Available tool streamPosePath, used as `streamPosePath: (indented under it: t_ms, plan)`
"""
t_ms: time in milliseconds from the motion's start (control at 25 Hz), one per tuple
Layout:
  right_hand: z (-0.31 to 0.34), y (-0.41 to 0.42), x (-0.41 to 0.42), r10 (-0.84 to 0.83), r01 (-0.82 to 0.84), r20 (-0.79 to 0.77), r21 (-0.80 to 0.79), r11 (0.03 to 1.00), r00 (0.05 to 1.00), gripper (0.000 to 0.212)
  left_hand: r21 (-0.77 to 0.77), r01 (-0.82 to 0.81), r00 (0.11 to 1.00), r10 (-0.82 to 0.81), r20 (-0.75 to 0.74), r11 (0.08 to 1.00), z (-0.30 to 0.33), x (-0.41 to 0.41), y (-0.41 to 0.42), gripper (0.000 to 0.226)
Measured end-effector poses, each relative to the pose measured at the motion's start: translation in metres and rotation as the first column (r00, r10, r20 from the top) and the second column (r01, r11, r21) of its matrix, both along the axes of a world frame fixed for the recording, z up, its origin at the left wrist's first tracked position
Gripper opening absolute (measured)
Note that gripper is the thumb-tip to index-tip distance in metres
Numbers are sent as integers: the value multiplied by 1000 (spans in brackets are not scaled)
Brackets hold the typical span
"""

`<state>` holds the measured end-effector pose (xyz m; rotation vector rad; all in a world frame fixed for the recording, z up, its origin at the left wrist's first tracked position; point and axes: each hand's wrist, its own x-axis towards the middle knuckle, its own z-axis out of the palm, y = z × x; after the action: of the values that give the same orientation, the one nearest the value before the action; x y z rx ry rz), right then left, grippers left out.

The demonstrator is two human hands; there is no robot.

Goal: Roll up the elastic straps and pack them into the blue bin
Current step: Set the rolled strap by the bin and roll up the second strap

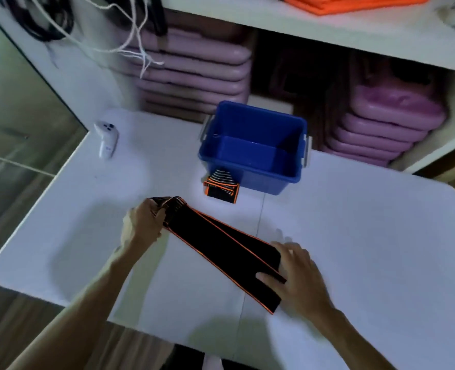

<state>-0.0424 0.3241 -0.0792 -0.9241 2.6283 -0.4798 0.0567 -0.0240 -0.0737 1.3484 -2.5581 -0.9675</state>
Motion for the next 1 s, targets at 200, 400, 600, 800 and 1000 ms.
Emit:
streamPosePath:
  t_ms: [200, 400, 600, 800, 1000]
  plan:
    - [-23, -24, 49, 243, -209, -175, 191, 959, 954, 93, -155, 15, 994, 2, 111, 988, -14, -4, -11, 28]
    - [-24, -24, 35, 257, -221, -174, 201, 954, 951, 75, -124, -45, 995, 56, 85, 991, -18, -20, -26, 45]
    - [-18, -38, 15, 261, -239, -216, 125, 963, 941, 70, -1, -54, 997, 54, 57, 999, -30, -17, -47, 32]
    - [-14, -47, -3, 273, -257, -200, 101, 961, 941, 73, 4, -37, 998, 37, 58, 999, -30, -17, -54, 29]
    - [-28, -44, -10, 311, -285, -139, 181, 941, 940, 75, -16, -46, 998, 46, 36, 999, -29, -20, -63, 18]
